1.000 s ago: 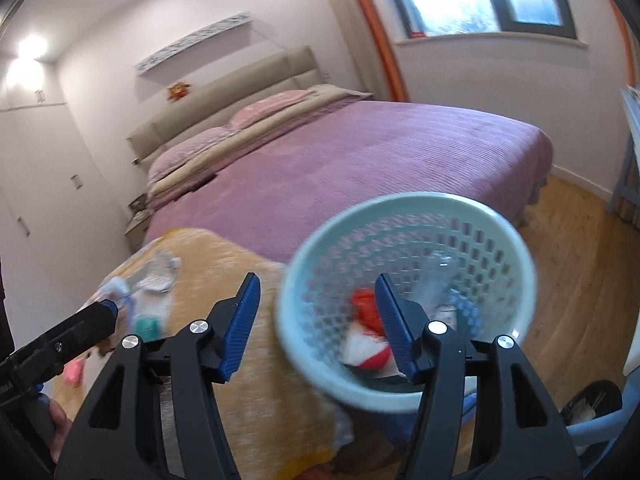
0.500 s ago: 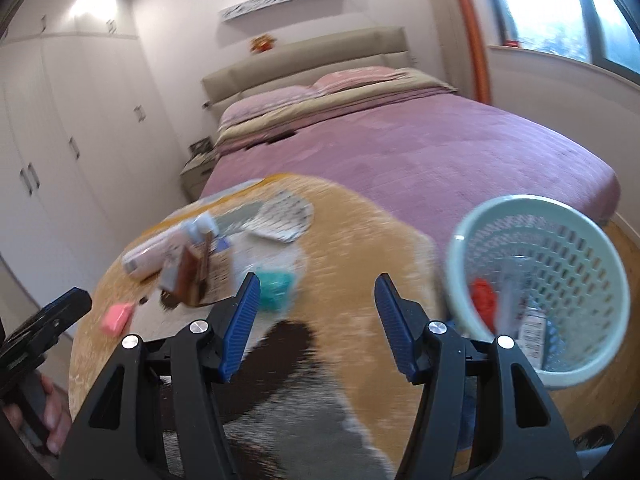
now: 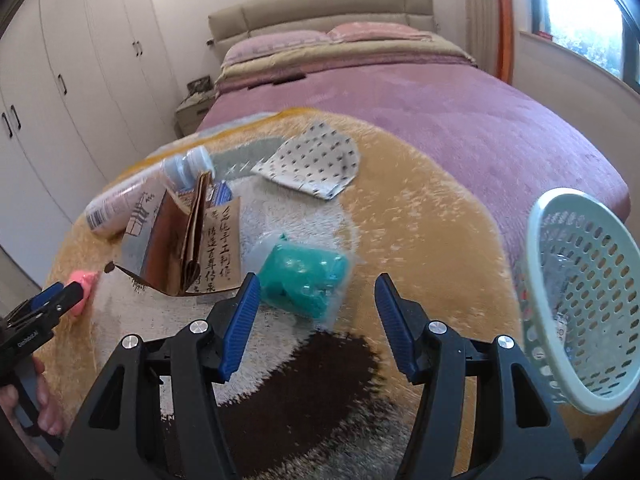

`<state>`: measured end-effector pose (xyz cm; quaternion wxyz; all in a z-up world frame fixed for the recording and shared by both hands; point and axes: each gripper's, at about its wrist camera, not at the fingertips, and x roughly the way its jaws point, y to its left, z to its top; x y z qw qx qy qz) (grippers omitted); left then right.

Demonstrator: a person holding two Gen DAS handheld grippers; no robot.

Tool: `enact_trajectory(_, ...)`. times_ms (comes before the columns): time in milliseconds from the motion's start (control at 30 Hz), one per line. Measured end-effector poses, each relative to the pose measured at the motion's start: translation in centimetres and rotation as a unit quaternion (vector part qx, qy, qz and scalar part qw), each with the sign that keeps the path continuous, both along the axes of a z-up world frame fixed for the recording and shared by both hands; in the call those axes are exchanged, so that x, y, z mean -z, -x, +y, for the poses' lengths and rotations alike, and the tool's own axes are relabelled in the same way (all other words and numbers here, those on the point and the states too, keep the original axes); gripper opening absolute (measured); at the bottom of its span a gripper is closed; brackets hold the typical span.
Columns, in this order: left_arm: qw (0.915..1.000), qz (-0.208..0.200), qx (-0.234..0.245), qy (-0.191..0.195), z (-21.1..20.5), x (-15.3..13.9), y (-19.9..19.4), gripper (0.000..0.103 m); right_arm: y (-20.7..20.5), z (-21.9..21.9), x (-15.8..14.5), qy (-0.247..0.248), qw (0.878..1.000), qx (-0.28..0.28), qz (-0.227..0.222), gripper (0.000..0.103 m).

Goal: Collect trash
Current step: 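Move both tools back over the rug toward the pink and teal packets, then grasp the pink packet with the left tool while the right tool grasps the teal packet, then carry both packets over the blue basket and open both tools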

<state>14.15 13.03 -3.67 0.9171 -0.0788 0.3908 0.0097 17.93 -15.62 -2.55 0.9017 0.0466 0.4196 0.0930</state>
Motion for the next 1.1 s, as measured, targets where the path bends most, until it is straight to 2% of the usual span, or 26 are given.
enact_trajectory(267,0.9999,0.013,-0.002,0.005,0.9,1.1,-0.5,0.073,-1.5,0.7,0.9,0.005,1.000,0.001,0.017,0.059)
enact_trajectory(433,0.9998,0.015,-0.007,-0.010,0.6,1.3,-0.7,0.065,-1.6,0.6,1.0,0.000,1.000,-0.003,0.019,0.059)
enact_trajectory(500,0.9997,0.015,-0.010,-0.016,0.4,1.3,-0.7,0.063,-1.7,0.6,1.1,-0.002,1.000,-0.007,0.021,0.053)
enact_trajectory(533,0.9997,0.015,-0.012,-0.018,0.4,1.3,-0.6,0.060,-1.7,0.7,1.1,-0.002,1.000,-0.012,0.021,0.043)
enact_trajectory(567,0.9996,0.014,-0.014,-0.019,0.4,1.3,-0.6,0.057,-1.6,0.9,1.1,-0.001,1.000,-0.016,0.021,0.038)
enact_trajectory(600,0.9996,0.013,-0.017,-0.020,0.5,1.3,-0.5,0.052,-1.5,1.0,1.1,0.002,1.000,-0.017,0.019,0.037)
enact_trajectory(733,0.9996,0.007,-0.024,-0.011,1.1,1.3,-0.2,0.039,-0.9,0.9,0.7,-0.001,1.000,-0.014,0.003,0.035)
enact_trajectory(900,0.9997,-0.005,-0.019,0.012,1.8,1.2,0.4,0.037,0.1,-0.5,-0.3,-0.026,0.999,0.002,-0.026,0.035)
enact_trajectory(1100,0.9981,-0.057,0.010,0.020,1.3,0.1,2.2,0.037,1.6,-1.4,-1.5,-0.050,0.996,0.006,-0.074,0.035)
